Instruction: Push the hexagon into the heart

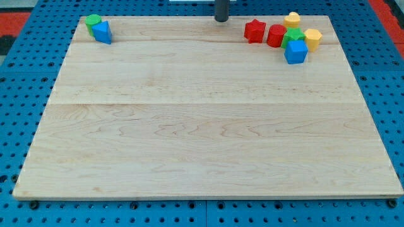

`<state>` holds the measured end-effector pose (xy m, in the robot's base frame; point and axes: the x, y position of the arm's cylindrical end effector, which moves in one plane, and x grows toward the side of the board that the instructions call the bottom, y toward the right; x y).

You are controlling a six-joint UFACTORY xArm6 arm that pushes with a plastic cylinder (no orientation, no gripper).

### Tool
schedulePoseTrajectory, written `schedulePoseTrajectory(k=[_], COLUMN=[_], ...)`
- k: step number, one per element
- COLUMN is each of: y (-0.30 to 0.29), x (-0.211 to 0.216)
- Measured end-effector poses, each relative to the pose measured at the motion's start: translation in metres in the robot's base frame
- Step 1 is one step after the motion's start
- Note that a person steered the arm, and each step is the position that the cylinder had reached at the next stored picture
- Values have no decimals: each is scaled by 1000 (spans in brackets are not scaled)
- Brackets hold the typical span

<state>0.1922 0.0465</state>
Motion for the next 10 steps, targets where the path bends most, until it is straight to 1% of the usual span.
schedulePoseTrajectory(k=[2, 3, 4, 5, 6, 7, 8, 9, 10], y=[16, 48, 39, -11, 33, 145, 216, 206, 195], x=[0, 0, 24, 65, 174, 216, 163, 96, 84])
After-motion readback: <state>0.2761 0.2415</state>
